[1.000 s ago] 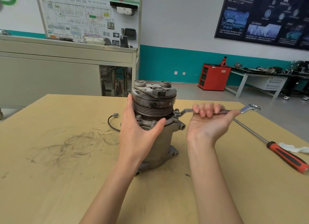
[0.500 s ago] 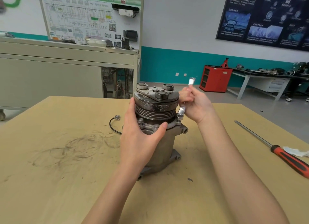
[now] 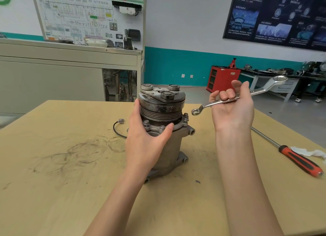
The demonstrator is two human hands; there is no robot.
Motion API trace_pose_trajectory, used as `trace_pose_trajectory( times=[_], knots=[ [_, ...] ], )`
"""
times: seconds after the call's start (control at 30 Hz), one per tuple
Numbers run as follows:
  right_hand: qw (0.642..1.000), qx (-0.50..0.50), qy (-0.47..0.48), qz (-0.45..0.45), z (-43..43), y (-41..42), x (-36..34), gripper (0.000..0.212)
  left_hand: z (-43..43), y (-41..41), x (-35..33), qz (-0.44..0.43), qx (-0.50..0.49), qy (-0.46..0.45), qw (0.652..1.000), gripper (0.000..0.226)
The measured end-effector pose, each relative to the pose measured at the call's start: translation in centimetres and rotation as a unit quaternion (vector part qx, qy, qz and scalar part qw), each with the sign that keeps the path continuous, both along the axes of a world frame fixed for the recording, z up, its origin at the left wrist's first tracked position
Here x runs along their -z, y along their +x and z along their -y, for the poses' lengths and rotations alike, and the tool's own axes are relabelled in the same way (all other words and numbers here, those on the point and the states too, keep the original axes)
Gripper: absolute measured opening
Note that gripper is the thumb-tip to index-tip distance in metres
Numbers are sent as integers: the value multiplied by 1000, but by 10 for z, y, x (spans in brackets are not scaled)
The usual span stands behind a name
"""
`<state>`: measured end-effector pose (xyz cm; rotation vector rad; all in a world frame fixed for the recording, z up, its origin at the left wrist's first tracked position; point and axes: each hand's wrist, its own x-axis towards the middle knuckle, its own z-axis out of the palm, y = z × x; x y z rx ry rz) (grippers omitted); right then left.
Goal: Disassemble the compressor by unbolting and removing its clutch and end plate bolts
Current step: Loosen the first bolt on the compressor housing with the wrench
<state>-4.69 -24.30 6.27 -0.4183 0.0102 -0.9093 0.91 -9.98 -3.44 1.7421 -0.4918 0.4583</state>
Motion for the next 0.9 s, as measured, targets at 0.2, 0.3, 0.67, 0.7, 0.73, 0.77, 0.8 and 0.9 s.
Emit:
trace_pose_trajectory(
  times=[0.2,0.3,0.67,0.7,0.73,0.77,0.8,0.9],
  knots=[
    [997,51,42,31,-26,0,1,33,0,0,1,3,-5,-5,1000,100],
    [993,120,-6,23,-39,3,14,29,1,-1,0,5,-3,-7,1000,100],
    [760,241,-571,-197,9,-38,56,16,0,0,0,-1,3,-9,1000,101],
    [768,234,-567,-185,9,-40,55,14,0,1,0,1,3,-9,1000,101],
    [778,222,-563,-169,9,-41,52,13,0,1,1,1,3,-8,1000,101],
    [789,204,-559,-153,9,-42,50,13,0,1,1,2,4,-8,1000,101],
    [799,188,-554,-139,9,-43,47,13,0,0,0,2,5,-9,1000,101],
    [822,201,-524,-96,1,-44,47,19,0,0,0,2,6,-10,1000,101]
  ],
)
